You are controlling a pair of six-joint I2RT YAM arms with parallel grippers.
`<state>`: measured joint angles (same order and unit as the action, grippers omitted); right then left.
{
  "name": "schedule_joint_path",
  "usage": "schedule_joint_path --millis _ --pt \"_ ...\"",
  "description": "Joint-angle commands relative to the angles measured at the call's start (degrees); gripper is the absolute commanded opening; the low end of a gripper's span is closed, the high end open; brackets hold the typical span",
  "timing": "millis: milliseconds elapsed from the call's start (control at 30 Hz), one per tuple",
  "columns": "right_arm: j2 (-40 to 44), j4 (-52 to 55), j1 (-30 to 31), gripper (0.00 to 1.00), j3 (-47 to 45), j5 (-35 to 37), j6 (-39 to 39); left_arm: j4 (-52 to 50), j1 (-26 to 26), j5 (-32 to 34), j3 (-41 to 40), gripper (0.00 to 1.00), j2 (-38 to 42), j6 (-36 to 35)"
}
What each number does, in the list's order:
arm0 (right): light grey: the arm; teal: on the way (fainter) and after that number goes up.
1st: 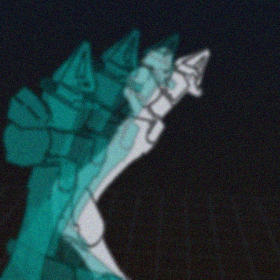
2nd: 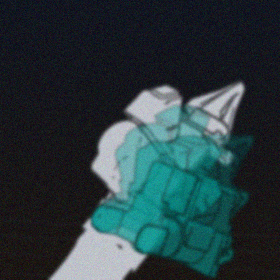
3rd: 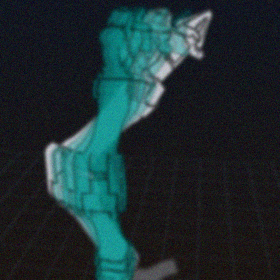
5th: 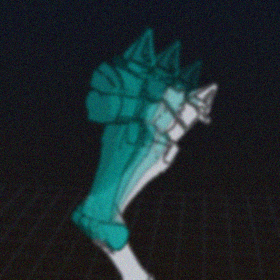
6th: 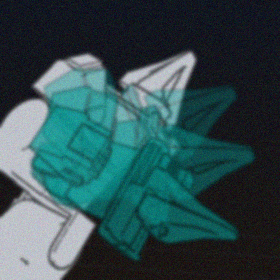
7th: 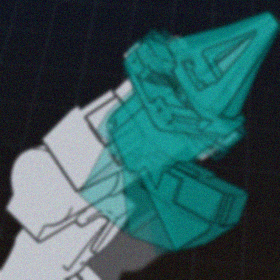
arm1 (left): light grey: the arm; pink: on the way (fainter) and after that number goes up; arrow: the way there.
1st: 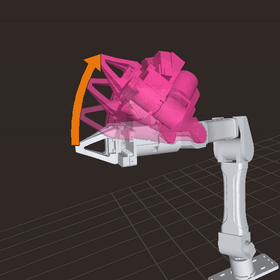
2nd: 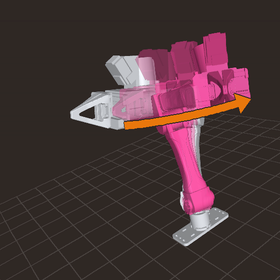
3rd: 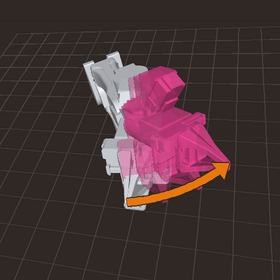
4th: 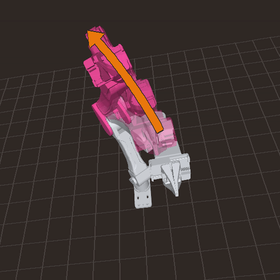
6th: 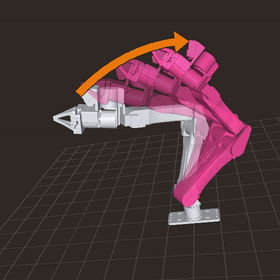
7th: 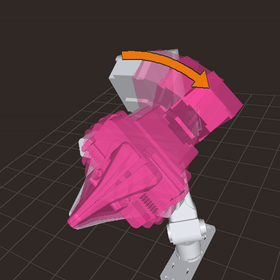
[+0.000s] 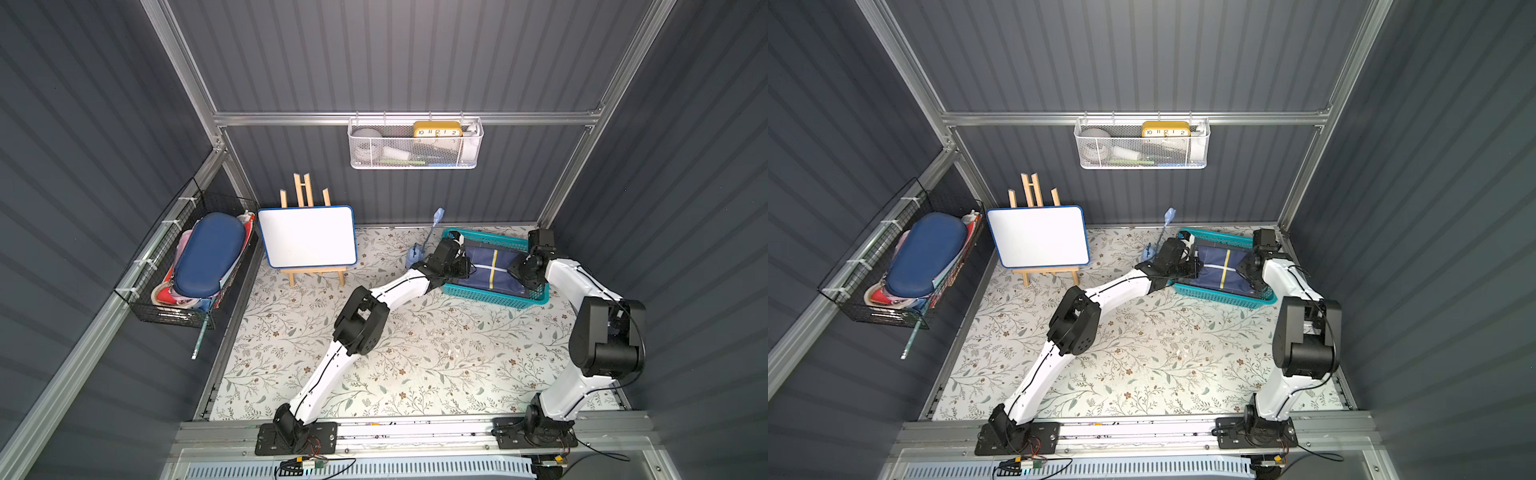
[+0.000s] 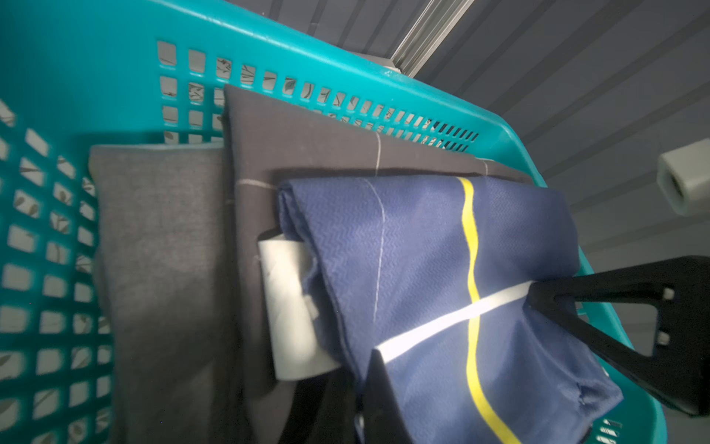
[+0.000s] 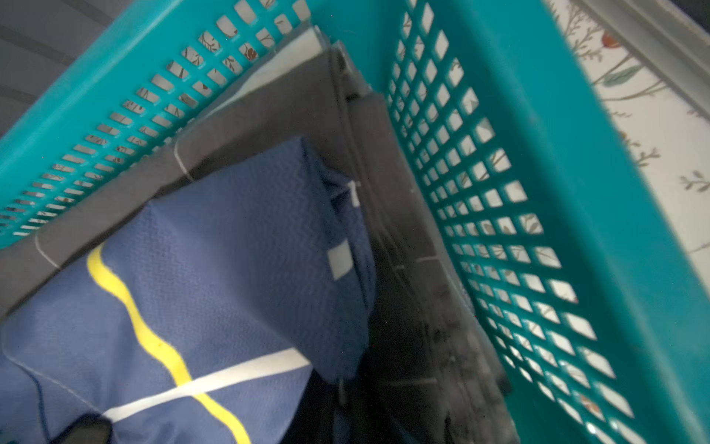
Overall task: Put the folded pillowcase in the basket
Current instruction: Place the pillowcase in the basket.
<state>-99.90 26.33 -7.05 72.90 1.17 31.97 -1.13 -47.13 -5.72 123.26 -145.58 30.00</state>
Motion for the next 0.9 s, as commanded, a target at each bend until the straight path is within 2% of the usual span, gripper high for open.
schedule_joint_path --millis 0,100,233,300,533,633,733,867 --pt "-0.48 1.02 -0.42 0.22 1.66 -0.41 -0.43 -3.26 0.11 0.53 0.88 0.18 1.54 0.33" --pt "-0.01 2.55 -0.42 0.36 2.00 1.85 -0.45 -3.41 0.11 0.81 0.76 0.21 2.21 0.25" --pt "2.60 3.56 -0.40 0.46 1.99 2.69 -1.06 -3.71 0.11 1.91 0.27 0.30 4.59 -0.47" --pt "4.85 4.35 -0.40 0.48 1.81 2.83 -1.26 -4.47 0.11 2.80 0.18 0.38 6.16 -1.11" --pt "13.70 0.06 0.52 0.52 -5.14 1.56 1.31 -0.12 0.04 5.65 -5.85 0.44 12.67 -2.28" --pt "13.72 -4.80 0.61 0.53 -6.72 -3.74 1.34 0.60 -0.13 2.17 -4.64 0.44 11.59 -2.84" --pt "10.71 -3.87 0.46 0.53 -4.71 -8.62 1.83 0.27 -0.54 -1.47 -1.79 0.44 8.77 -2.86" --pt "7.08 -4.22 0.18 0.52 -4.76 -9.38 3.77 -1.04 -1.10 -5.74 3.14 0.44 3.67 -2.24"
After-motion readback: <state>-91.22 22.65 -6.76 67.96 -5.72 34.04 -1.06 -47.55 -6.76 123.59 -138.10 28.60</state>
